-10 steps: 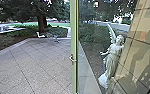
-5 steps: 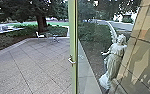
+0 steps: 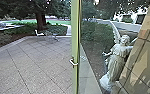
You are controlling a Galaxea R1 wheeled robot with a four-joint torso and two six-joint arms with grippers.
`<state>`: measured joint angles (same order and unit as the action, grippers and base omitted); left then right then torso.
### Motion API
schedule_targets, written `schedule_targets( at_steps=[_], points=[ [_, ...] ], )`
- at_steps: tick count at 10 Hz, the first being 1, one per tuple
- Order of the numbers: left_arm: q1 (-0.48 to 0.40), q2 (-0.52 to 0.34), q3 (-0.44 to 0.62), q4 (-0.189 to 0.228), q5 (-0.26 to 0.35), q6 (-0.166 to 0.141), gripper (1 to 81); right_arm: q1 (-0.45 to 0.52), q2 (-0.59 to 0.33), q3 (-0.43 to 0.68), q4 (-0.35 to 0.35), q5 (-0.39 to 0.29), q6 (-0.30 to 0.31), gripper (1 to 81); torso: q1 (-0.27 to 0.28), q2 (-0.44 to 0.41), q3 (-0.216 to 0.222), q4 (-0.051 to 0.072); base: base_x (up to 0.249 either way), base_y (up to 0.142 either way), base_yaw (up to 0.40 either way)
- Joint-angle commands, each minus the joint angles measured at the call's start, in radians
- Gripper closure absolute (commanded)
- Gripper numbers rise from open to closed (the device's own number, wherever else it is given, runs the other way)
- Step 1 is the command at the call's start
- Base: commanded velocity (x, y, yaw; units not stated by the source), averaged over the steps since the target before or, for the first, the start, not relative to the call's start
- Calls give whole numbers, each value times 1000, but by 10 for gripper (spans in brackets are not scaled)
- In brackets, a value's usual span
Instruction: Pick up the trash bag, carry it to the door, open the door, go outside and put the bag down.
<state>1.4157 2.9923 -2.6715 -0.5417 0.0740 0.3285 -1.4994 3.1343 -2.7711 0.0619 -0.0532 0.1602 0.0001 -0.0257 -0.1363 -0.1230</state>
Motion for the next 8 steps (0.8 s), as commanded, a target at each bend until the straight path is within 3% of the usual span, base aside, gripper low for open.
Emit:
schedule_targets(
  at_steps=[1,8],
  points=[
    [-50,2,5,5,73,4,811,37,16,9,-4,-68,-4,10,0,0,0,0,88,0,0],
    [-50,2,5,5,75,4,811,37,16,9,-5,-68,-4,10,1,1,0,0,88,0,0]
  ],
)
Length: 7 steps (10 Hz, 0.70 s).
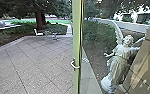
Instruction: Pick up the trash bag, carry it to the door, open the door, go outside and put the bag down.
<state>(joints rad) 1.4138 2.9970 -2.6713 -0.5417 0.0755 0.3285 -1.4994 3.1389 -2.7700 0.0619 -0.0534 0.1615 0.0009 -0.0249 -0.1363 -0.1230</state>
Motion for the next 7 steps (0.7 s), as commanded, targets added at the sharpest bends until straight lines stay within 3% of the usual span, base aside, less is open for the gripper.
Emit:
schedule_targets(
  at_steps=[1,7],
  points=[
    [-48,-4,5,5,73,4,811,35,11,7,-5,-68,-5,10,0,0,0,0,89,0,0],
    [-48,-4,5,5,73,4,811,33,11,7,-4,-68,-5,10,0,0,0,0,88,0,0]
  ],
)
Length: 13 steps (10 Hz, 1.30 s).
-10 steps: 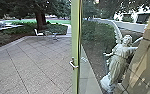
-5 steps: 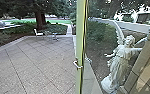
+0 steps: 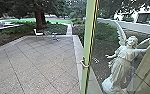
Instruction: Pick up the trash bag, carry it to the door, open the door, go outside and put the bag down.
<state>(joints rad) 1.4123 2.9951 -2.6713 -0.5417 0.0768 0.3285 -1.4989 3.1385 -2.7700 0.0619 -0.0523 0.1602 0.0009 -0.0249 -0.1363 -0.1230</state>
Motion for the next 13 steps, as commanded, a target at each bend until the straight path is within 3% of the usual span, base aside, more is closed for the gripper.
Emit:
schedule_targets(
  at_steps=[1,13],
  points=[
    [-46,-2,5,5,72,4,811,35,11,7,-4,-69,-4,10,0,0,0,0,88,0,0],
    [-45,-1,5,5,72,4,811,35,11,7,-5,-67,-4,10,0,0,0,0,88,0,0]
  ],
)
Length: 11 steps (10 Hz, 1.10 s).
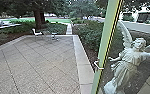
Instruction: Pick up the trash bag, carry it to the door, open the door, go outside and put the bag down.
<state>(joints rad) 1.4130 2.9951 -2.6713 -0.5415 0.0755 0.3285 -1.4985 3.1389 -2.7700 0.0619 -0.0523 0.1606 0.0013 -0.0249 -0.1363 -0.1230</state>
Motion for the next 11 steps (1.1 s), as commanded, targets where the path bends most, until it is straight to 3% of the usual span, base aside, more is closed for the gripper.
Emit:
schedule_targets(
  at_steps=[1,11],
  points=[
    [-45,-1,5,5,72,4,811,34,11,7,-5,-69,-4,10,0,0,0,0,89,0,0],
    [-41,-2,5,5,72,4,811,30,11,6,-5,-67,-4,10,1,1,-1,0,88,0,0]
  ],
)
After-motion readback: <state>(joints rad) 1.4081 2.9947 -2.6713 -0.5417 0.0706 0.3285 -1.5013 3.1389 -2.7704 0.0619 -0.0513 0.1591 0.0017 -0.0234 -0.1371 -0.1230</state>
